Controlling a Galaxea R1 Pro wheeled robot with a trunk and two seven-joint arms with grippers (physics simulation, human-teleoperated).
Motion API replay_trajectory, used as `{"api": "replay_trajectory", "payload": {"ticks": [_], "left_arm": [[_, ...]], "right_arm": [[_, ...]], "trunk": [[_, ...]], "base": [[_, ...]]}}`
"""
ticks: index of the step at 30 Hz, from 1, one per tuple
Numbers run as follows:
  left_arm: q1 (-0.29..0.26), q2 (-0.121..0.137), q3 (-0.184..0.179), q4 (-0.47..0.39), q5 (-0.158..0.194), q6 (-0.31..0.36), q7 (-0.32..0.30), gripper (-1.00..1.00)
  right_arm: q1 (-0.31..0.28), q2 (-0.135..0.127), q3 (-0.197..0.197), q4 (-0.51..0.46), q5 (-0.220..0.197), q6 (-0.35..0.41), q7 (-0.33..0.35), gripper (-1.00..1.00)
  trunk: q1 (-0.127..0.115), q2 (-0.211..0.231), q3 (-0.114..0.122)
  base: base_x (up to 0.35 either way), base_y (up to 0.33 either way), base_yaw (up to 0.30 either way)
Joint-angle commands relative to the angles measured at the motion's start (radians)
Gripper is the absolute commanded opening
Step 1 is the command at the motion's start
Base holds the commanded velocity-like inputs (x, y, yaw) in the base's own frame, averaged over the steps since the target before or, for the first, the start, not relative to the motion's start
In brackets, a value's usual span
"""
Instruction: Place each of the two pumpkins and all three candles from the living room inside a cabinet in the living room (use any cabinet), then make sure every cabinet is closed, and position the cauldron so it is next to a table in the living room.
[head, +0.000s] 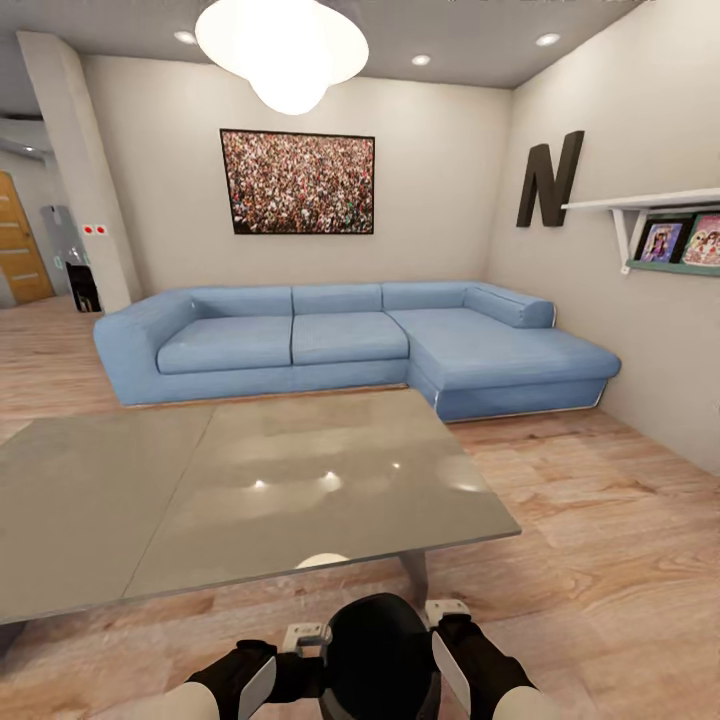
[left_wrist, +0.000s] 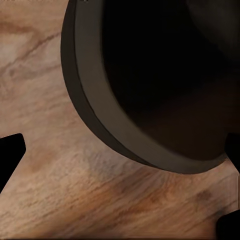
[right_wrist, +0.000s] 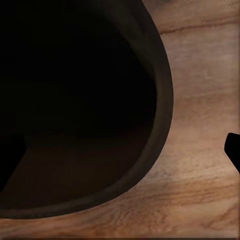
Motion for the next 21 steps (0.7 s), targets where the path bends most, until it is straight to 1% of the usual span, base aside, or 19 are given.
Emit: {"api": "replay_trajectory", "payload": {"ticks": [1, 17, 21], "left_arm": [[0.000, 0.000, -0.008, -0.002, 0.010, 0.006, -0.001, 1.00], [0.000, 0.001, -0.007, -0.004, 0.012, 0.006, -0.001, 1.00], [0.000, 0.001, -0.007, -0.004, 0.012, 0.006, -0.001, 1.00]], "right_arm": [[0.000, 0.000, 0.001, -0.002, -0.001, 0.006, -0.004, 1.00], [0.000, 0.000, 0.001, -0.002, -0.001, 0.006, -0.004, 1.00], [0.000, 0.000, 0.001, -0.002, -0.001, 0.006, -0.004, 1.00]], "trunk": [[-0.004, 0.007, 0.002], [-0.066, 0.119, 0.052], [-0.081, 0.147, 0.065]], "base": [[-0.024, 0.000, 0.000], [-0.004, 0.000, 0.000], [-0.153, 0.000, 0.000]]}}
